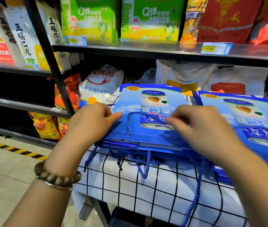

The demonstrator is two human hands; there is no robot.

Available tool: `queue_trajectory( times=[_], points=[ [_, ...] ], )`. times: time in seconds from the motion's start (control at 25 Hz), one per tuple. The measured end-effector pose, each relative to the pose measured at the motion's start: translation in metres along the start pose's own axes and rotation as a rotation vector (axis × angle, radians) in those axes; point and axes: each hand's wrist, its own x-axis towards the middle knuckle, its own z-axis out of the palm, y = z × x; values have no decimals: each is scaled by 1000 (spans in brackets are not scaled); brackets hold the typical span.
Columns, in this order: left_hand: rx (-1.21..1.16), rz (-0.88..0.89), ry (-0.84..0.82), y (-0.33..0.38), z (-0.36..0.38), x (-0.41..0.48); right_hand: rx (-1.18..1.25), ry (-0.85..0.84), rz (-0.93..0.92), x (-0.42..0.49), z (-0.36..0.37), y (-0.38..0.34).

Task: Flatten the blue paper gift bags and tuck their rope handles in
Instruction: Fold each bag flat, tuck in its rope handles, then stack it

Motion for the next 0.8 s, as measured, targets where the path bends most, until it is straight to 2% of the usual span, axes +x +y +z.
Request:
queue_trajectory(
  times=[0.08, 0.16, 0.24, 0.36, 0.48, 0.56, 0.64, 0.72, 0.8],
  points=[
    [59, -58, -28, -8, 1, -1, -233, 15, 283, 8, -19, 23],
    [6, -76, -66, -12, 4, -1, -365, -98, 443, 11, -18, 36],
    [-86, -75, -99, -12, 5, 0, -385, -187, 495, 13, -8, 40],
    [-168, -47, -113, -10, 5, -1, -332, -183, 509, 16, 0, 41],
    [-271, -13, 25, -7, 0, -5, -277, -111, 511, 19, 0, 46],
    [-282, 40, 157, -2, -10, -9, -186, -61, 492, 21, -1, 50],
    [-286, 83, 272, 3, -23, -13, 66, -28, 476, 23, 2, 53],
    [-347, 97, 332, 5, -34, -14, 361, -18, 445, 24, 5, 53],
    [-460, 90, 340, 7, -42, -12, 536, 48, 412, 22, 1, 51]
  ],
)
